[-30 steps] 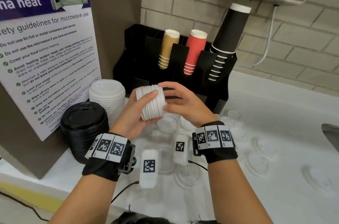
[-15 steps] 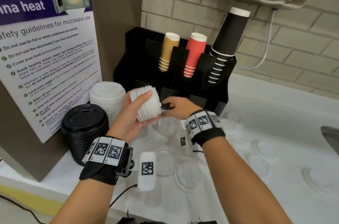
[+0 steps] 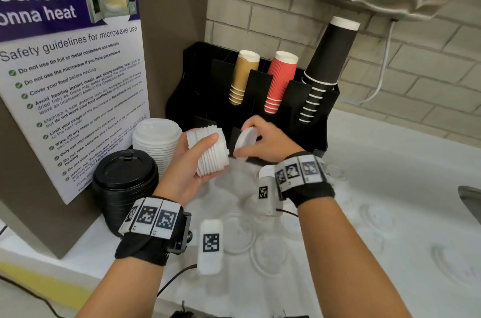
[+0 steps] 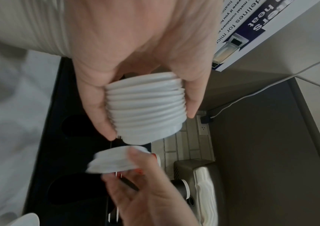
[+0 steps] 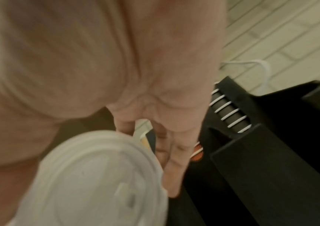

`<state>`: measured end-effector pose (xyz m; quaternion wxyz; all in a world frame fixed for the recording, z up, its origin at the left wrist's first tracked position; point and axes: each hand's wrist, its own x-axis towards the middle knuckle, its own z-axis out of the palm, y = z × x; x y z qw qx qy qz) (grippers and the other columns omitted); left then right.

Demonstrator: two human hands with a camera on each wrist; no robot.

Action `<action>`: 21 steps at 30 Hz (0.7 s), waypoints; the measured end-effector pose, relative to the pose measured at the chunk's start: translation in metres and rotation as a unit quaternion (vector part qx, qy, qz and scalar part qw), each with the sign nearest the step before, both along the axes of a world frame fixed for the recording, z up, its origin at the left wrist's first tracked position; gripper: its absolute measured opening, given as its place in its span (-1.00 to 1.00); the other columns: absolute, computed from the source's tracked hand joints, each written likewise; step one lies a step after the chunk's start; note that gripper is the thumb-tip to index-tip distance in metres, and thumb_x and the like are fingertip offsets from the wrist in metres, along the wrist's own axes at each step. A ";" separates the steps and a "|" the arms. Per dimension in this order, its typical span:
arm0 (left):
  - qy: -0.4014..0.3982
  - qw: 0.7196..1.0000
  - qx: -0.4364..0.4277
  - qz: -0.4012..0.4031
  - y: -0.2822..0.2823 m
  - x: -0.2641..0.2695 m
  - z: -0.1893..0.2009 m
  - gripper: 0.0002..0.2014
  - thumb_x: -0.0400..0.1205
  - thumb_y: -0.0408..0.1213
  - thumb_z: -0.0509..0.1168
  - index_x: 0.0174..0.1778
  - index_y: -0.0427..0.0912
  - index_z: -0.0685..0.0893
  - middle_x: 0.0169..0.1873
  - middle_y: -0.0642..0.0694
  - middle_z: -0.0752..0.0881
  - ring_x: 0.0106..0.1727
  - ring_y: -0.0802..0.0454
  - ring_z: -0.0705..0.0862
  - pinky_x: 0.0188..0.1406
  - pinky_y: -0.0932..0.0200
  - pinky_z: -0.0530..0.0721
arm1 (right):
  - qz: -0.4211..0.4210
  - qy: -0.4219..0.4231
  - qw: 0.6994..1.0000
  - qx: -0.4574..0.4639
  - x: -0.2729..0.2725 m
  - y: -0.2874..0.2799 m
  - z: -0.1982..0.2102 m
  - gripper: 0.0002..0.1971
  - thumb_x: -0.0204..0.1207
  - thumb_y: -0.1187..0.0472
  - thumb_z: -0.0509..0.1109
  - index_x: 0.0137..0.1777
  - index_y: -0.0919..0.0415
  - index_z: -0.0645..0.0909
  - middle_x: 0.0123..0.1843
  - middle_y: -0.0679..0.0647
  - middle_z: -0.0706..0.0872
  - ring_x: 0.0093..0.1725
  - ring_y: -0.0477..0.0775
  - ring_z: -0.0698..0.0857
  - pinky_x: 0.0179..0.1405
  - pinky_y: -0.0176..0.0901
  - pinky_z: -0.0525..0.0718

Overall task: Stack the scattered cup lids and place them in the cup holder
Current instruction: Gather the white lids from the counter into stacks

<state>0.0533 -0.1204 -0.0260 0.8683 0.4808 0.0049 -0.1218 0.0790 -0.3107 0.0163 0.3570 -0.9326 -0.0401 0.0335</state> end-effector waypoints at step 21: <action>0.004 0.999 -0.023 -0.035 -0.005 -0.009 0.008 -0.26 0.41 -0.08 0.41 0.55 -0.12 0.41 0.42 -0.26 0.59 0.40 -0.21 0.62 0.22 -0.19 0.68 | 0.077 -0.036 0.926 0.369 -0.045 0.026 -0.017 -0.38 0.32 0.30 0.56 0.34 -0.08 0.43 0.28 0.14 0.66 0.23 0.13 0.66 0.24 0.15 0.68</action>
